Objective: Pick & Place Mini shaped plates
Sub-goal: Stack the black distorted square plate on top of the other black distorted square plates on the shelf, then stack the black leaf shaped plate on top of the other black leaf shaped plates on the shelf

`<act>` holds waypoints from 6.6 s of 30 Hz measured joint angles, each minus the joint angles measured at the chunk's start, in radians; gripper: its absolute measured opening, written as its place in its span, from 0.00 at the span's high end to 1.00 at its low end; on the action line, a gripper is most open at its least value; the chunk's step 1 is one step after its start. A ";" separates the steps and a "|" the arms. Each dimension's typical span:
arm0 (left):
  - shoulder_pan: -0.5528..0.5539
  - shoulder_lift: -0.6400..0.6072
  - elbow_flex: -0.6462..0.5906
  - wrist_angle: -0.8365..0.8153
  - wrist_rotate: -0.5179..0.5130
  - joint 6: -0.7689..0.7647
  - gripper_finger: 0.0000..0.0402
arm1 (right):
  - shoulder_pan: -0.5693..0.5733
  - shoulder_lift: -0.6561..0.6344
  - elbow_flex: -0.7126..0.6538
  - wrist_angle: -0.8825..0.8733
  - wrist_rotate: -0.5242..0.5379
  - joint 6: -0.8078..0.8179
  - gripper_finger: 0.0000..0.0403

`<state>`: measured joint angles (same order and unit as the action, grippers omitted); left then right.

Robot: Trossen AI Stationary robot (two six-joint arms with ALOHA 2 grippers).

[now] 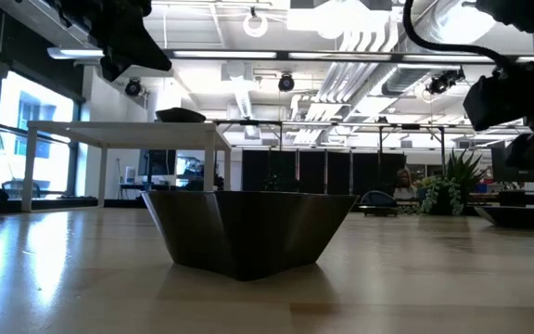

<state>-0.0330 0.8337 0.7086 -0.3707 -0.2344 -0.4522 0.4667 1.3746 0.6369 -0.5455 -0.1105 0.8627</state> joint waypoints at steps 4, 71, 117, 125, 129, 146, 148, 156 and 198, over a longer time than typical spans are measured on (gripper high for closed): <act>0.000 0.000 0.000 0.000 0.000 0.000 1.00 | -0.002 0.014 0.000 0.022 -0.009 0.035 0.92; 0.000 0.336 0.068 -0.037 0.061 -0.299 0.94 | -0.592 -0.019 0.229 0.315 0.058 -0.277 0.99; 0.001 0.682 0.326 -0.073 0.224 -0.352 1.00 | -0.592 -0.310 0.008 0.390 0.081 -0.341 0.99; 0.167 0.620 0.674 -0.325 0.345 -0.165 1.00 | -0.593 -0.310 0.008 0.393 0.082 -0.361 0.99; 0.330 0.622 0.871 -0.571 0.377 0.010 1.00 | -0.593 -0.310 0.008 0.393 0.081 -0.373 0.98; 1.085 0.686 1.018 -0.803 0.637 0.577 1.00 | -0.592 -0.310 0.008 0.393 0.078 -0.367 1.00; 1.122 0.709 1.017 -0.795 0.653 0.629 1.00 | -0.592 -0.310 0.008 0.393 0.078 -0.367 0.99; 1.158 0.779 1.017 -0.791 0.652 0.806 1.00 | -0.592 -0.310 0.008 0.393 0.078 -0.366 1.00; 1.172 0.847 1.118 -0.868 0.645 0.802 0.81 | -0.592 -0.310 0.008 0.394 0.108 -0.370 0.99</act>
<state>1.1385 1.6810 1.8269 -1.2388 0.4110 0.3500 -0.1257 1.0649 0.6449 -0.1516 -0.0021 0.4927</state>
